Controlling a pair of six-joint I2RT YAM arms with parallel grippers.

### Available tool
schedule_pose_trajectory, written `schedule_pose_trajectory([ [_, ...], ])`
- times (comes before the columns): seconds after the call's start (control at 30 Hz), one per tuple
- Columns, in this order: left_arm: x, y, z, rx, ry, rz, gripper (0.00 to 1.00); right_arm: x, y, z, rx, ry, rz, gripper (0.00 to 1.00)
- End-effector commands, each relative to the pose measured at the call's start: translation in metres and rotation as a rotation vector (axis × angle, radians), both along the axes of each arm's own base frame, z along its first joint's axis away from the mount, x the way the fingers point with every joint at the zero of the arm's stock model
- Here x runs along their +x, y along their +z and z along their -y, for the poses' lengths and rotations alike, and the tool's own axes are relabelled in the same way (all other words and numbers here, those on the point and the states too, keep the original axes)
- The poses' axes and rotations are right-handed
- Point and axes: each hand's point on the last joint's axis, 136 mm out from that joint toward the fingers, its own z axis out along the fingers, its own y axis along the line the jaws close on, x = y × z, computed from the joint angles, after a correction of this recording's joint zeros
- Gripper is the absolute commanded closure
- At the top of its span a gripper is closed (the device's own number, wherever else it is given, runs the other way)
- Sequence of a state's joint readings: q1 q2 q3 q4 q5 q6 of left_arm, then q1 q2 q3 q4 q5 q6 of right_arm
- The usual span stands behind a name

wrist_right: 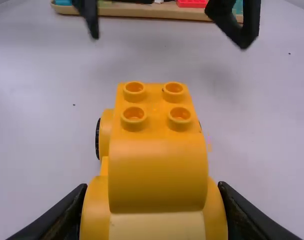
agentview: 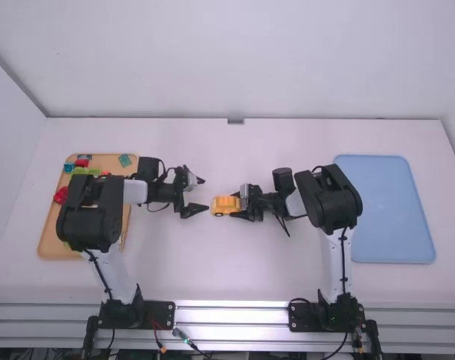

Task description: Assemble lego blocks to make yellow taxi

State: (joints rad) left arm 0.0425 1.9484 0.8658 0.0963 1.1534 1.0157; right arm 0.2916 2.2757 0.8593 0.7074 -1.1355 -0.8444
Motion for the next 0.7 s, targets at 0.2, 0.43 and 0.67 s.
schedule_pose_trajectory([
  [0.2, 0.0, 0.038, -0.042, -0.183, 0.051, 0.041, 0.01, -0.002, -0.003, -0.011, 0.0, 0.025, -0.008, 0.16],
  [0.43, -0.004, 0.035, -0.043, -0.189, 0.056, 0.032, 0.01, -0.003, 0.0, -0.032, -0.019, 0.064, -0.006, 0.14],
  [0.67, -0.005, 0.034, -0.043, -0.19, 0.056, 0.032, 0.01, -0.006, -0.001, -0.043, -0.034, 0.081, -0.007, 0.22],
])
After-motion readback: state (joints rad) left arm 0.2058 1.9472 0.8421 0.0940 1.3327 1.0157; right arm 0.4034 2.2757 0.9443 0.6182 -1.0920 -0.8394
